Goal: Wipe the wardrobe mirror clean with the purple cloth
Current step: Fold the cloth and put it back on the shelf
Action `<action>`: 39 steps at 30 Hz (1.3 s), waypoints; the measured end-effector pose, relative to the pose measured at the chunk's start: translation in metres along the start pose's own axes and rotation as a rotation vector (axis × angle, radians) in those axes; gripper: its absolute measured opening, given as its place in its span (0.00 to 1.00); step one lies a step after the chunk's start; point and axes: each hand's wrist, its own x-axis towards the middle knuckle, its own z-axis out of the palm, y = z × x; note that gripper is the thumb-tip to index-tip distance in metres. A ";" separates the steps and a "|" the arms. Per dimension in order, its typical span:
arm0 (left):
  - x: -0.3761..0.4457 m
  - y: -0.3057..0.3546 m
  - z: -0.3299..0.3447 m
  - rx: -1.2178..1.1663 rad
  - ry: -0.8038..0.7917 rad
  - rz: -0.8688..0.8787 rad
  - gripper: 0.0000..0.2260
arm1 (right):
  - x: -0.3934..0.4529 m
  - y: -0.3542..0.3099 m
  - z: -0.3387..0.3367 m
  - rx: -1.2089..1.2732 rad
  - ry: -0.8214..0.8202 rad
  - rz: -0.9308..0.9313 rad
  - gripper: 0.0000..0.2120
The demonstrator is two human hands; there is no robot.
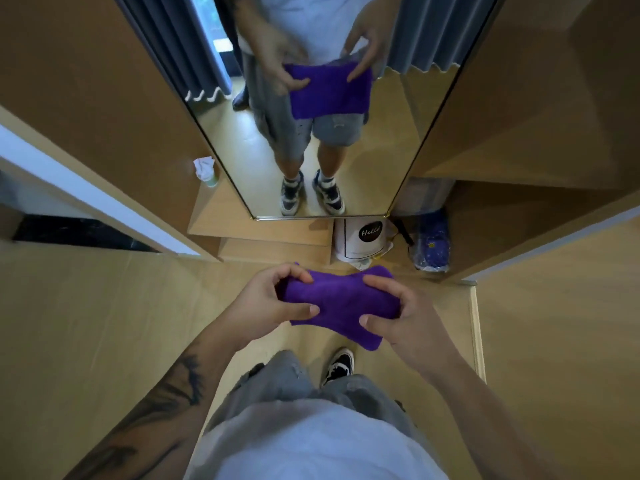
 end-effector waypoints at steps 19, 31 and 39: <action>-0.001 -0.060 -0.039 0.122 0.395 0.072 0.13 | 0.074 0.014 0.057 -0.163 -0.194 0.002 0.06; 0.041 -0.128 -0.113 -0.603 0.473 -0.138 0.11 | 0.146 0.018 0.156 0.244 -0.117 0.194 0.17; 0.108 -0.186 -0.165 -0.329 0.467 -0.075 0.17 | 0.218 0.032 0.218 0.053 -0.194 0.135 0.20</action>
